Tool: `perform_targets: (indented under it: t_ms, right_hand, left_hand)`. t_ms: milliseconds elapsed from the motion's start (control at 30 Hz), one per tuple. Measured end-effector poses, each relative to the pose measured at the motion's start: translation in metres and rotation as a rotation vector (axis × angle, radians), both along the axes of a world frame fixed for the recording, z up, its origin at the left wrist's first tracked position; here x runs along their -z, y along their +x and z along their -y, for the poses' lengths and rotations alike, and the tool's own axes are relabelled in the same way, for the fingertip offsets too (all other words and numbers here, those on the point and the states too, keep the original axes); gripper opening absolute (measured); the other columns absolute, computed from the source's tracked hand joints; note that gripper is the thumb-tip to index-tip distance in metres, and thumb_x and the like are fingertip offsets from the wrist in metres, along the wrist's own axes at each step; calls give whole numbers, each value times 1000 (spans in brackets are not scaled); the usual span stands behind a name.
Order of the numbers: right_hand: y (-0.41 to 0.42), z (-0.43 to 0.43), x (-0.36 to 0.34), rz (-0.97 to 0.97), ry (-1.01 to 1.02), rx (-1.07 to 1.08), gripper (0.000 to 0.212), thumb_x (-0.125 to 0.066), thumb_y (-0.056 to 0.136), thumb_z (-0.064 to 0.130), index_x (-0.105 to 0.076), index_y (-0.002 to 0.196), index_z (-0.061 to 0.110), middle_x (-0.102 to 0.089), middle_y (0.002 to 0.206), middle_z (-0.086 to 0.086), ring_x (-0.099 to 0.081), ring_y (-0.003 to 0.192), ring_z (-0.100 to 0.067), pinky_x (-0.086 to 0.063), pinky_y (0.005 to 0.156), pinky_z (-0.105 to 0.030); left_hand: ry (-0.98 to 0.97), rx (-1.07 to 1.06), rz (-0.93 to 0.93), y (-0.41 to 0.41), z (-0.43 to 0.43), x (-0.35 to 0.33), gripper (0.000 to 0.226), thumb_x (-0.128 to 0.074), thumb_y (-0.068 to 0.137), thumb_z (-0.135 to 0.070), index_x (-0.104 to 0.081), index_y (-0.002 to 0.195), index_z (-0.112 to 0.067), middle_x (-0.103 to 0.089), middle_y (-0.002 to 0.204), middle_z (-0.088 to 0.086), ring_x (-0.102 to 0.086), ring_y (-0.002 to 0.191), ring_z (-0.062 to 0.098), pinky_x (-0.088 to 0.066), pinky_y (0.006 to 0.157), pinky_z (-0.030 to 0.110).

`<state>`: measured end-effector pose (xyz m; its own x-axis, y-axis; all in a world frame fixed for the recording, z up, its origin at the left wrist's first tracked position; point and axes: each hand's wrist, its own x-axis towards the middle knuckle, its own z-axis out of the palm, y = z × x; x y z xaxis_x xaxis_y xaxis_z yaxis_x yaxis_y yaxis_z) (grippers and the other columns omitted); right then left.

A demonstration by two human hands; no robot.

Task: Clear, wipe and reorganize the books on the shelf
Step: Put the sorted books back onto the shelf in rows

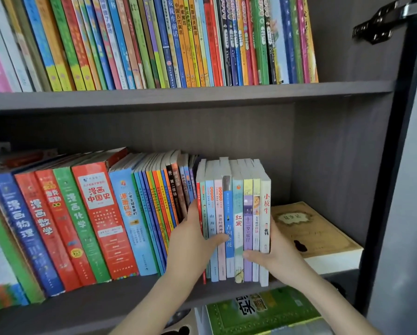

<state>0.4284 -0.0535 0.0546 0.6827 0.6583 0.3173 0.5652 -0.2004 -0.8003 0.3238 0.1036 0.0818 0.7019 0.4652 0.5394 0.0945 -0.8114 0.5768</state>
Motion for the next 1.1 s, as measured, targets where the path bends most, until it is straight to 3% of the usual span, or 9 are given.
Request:
perform_targets:
  t_ms: [67, 167, 233, 333, 500, 667, 833, 967, 1100]
  right_hand:
    - [11, -2, -1, -20, 11, -16, 80, -74, 82, 15, -26, 142, 37, -51, 122, 33, -47, 112, 20, -45, 97, -16]
    - [20, -7, 0, -10, 23, 28, 75, -74, 82, 16, -33, 143, 34, -54, 123, 29, -52, 116, 8, -47, 98, -26]
    - [21, -9, 1, 25, 22, 88, 72, -74, 82, 17, -37, 143, 30, -56, 121, 27, -54, 115, 4, -48, 92, -21]
    - [19, -10, 2, 86, -19, 143, 65, -72, 84, 19, -42, 141, 26, -59, 126, 16, -56, 115, -1, -47, 86, -14]
    - [13, -4, 4, 129, -122, 152, 57, -66, 88, 21, -41, 138, 26, -54, 135, 13, -53, 120, -5, -41, 74, -7]
    - [8, -3, 3, 111, -88, 169, 63, -68, 87, 24, -36, 141, 29, -52, 135, 17, -51, 119, -1, -41, 87, -13]
    - [6, -12, 7, 127, -56, 217, 63, -72, 83, 30, -37, 136, 27, -55, 129, 19, -47, 102, 8, -36, 65, 0]
    - [7, -16, 12, 119, -16, 250, 67, -74, 81, 30, -38, 137, 24, -55, 130, 16, -53, 109, 2, -38, 66, -3]
    - [8, -19, 13, 100, -16, 260, 67, -74, 81, 26, -37, 137, 22, -55, 132, 12, -54, 117, -6, -38, 68, -4]
  left_hand:
    - [16, -41, -9, 5, 5, -2, 92, -74, 78, -40, -20, 148, -19, -65, 109, -4, -58, 79, 3, -47, 60, 9]
    - [6, -76, -33, 14, 8, -7, 86, -73, 80, -39, -22, 145, -15, -59, 91, -10, -49, 62, -3, -39, 47, 8]
    - [16, -119, -65, 17, 10, -10, 70, -71, 81, -41, -31, 131, -14, -51, 76, -10, -46, 54, -1, -38, 42, 12]
    - [52, -141, -91, 16, 11, -7, 48, -69, 83, -42, -33, 104, -17, -51, 73, -7, -46, 53, 1, -42, 44, 17]
    - [66, -70, -105, 1, -1, 8, 54, -65, 89, -33, -44, 133, -10, -63, 88, -2, -58, 72, 6, -51, 64, 16]
    - [9, -27, -40, -12, -12, 15, 43, -69, 86, -30, -57, 123, -12, -62, 91, -9, -57, 79, 1, -44, 69, 5]
    - [-19, -19, 25, -12, -15, 15, 42, -72, 84, -27, -60, 121, -11, -60, 86, -12, -54, 75, -5, -42, 65, 1]
    - [-27, -9, 25, -7, -14, 18, 38, -69, 86, -26, -60, 120, -11, -61, 86, -10, -54, 73, -7, -42, 63, 0]
    - [-35, -25, 35, 1, -11, 19, 26, -65, 89, -21, -64, 111, -7, -64, 85, -5, -61, 76, 6, -46, 66, 7]
